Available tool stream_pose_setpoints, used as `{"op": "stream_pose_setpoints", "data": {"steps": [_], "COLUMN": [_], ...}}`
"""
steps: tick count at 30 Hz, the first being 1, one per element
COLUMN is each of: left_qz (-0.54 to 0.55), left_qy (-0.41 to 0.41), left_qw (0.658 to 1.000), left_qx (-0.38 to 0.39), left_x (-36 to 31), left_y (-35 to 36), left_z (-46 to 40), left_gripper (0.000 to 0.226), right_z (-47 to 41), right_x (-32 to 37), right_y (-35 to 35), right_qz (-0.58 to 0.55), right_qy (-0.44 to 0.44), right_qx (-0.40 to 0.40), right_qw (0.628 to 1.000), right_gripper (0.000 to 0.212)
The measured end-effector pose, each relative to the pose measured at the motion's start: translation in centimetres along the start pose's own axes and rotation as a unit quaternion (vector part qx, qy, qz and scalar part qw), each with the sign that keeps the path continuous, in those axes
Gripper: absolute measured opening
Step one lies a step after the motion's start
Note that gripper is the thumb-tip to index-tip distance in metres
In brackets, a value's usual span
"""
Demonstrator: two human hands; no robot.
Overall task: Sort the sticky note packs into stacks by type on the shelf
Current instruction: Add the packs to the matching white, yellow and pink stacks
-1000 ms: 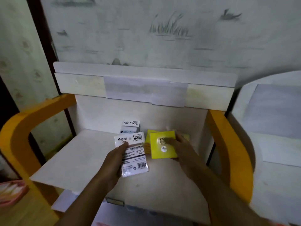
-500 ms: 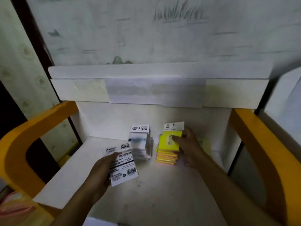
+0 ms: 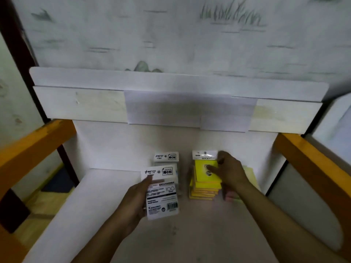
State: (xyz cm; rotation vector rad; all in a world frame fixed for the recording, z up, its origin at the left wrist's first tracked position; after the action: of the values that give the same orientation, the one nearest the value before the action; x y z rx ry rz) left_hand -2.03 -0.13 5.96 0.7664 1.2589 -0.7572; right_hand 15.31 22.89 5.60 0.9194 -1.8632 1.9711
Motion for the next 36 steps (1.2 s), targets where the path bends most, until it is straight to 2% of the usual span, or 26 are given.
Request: {"op": "stream_pose_setpoints", "data": {"steps": [2, 4, 5, 7, 10, 12, 15, 17, 20, 23, 26, 30, 33, 36], "left_qz": [0.010, 0.037, 0.054, 0.083, 0.092, 0.090, 0.063, 0.014, -0.061, -0.083, -0.103, -0.126, -0.132, -0.129], "left_qy": [0.002, 0.007, 0.009, 0.022, 0.046, 0.060, 0.083, 0.107, 0.124, 0.090, 0.061, 0.051, 0.048, 0.038], "left_qw": [1.000, 0.999, 0.998, 0.996, 0.995, 0.994, 0.994, 0.993, 0.990, 0.992, 0.993, 0.991, 0.990, 0.991], "left_qx": [-0.015, -0.028, -0.032, -0.031, -0.004, 0.021, 0.046, 0.050, 0.036, -0.001, -0.001, 0.019, 0.017, 0.013], "left_x": [-0.2, -0.4, -0.7, -1.4, -2.4, -2.7, -3.0, -3.4, -3.2, -1.9, -0.7, 0.1, 0.7, 1.2], "left_y": [-0.1, -0.1, 0.1, 0.7, 1.8, 2.2, 2.0, 1.5, -0.1, -2.2, -4.0, -5.8, -6.8, -7.4], "left_z": [-0.4, -0.7, -0.8, -1.1, -1.5, -1.6, -1.8, -1.9, -2.5, -3.1, -3.4, -3.6, -3.7, -3.9], "left_gripper": [0.042, 0.040, 0.039, 0.036, 0.036, 0.041, 0.047, 0.037, 0.026, 0.023, 0.025, 0.026, 0.026, 0.026], "right_z": [1.0, 3.7, 5.3, 8.9, 12.4, 12.4, 10.7, 9.1, 7.0, 4.6, 2.9, 2.0, 2.6, 2.7], "right_x": [0.6, 2.3, 3.5, 6.3, 9.5, 10.0, 9.2, 8.3, 8.2, 8.8, 9.6, 10.0, 10.5, 10.2], "right_y": [-0.1, -0.2, 0.0, 0.9, 2.4, 2.7, 2.7, 2.9, 3.5, 4.6, 6.0, 7.5, 7.4, 7.2], "right_qz": [0.034, -0.044, -0.074, -0.083, -0.111, -0.146, -0.235, -0.286, -0.314, -0.296, -0.285, -0.240, -0.198, -0.154], "right_qy": [-0.026, -0.067, -0.099, -0.162, -0.202, -0.177, -0.117, -0.073, -0.012, 0.028, 0.049, 0.046, 0.038, 0.021], "right_qx": [-0.070, -0.109, -0.101, -0.016, 0.088, 0.131, 0.133, 0.088, 0.105, 0.124, 0.140, 0.140, 0.135, 0.108], "right_qw": [0.997, 0.991, 0.987, 0.983, 0.969, 0.965, 0.956, 0.951, 0.944, 0.947, 0.947, 0.959, 0.970, 0.982], "right_gripper": [0.049, 0.038, 0.028, 0.017, 0.032, 0.038, 0.025, 0.025, 0.029, 0.029, 0.037, 0.036, 0.027, 0.032]}}
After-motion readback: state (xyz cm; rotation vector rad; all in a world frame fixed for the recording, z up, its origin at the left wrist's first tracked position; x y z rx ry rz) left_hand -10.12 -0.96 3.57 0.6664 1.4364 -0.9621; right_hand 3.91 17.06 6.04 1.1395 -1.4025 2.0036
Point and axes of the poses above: each hand's wrist, its own z-axis away from the middle knuckle, its own y-axis out of the palm, x = y × z, the point moved 1 cm from there along -z, towards the middle knuckle, and after that the axes turned 10 degrees about y, right-handed, at the moved point
